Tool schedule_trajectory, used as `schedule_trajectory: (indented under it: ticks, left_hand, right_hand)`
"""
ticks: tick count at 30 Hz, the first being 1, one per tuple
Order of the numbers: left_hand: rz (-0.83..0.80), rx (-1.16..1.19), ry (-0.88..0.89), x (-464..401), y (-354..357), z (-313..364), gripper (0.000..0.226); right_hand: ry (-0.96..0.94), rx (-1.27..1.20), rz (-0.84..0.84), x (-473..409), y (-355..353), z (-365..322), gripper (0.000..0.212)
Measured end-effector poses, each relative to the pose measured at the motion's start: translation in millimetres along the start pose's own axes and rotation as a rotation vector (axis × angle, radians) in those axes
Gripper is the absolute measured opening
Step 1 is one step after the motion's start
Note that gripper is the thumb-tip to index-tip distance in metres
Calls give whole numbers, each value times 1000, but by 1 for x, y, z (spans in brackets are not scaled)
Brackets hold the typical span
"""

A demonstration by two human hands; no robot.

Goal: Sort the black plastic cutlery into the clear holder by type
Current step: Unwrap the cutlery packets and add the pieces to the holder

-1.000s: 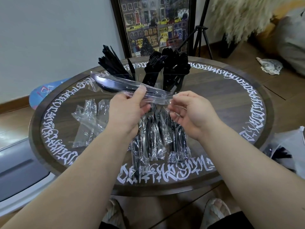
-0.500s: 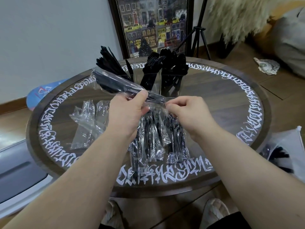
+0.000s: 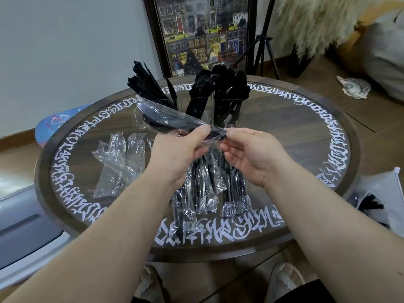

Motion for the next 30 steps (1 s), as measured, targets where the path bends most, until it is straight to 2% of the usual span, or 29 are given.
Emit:
schedule_trajectory:
  ticks: [3, 6, 9, 15, 18, 23, 30]
  left_hand:
    - [-8, 9, 7, 1, 1, 2, 12]
    - [58, 55, 26, -3, -6, 6, 25]
    - [142, 51, 39, -7, -15, 8, 16]
    - [72, -98, 32, -7, -13, 4, 12]
    - [86, -98, 35, -9, -19, 6, 10]
    - [46, -128, 13, -12, -21, 6, 8]
    - [49, 0, 13, -11, -27, 12, 12]
  right_hand:
    - [4, -7, 31, -1, -2, 0, 12]
    - [11, -40, 114, -4, -8, 1, 11]
    - [10, -62, 161, -5, -13, 1, 8]
    - [50, 87, 25, -2, -9, 1, 13]
    - [-13, 258, -32, -4, -12, -3, 17]
    - [-298, 754, -69, -4, -15, -10, 28]
    - [-494, 1261, -5, -1, -17, -19, 30]
Point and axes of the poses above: each hand's wrist, its own x-axis away from the middle knuckle, its own y-axis out of the palm, z = x × y, the point moved 4 cm from there along -x, towards the middle knuckle
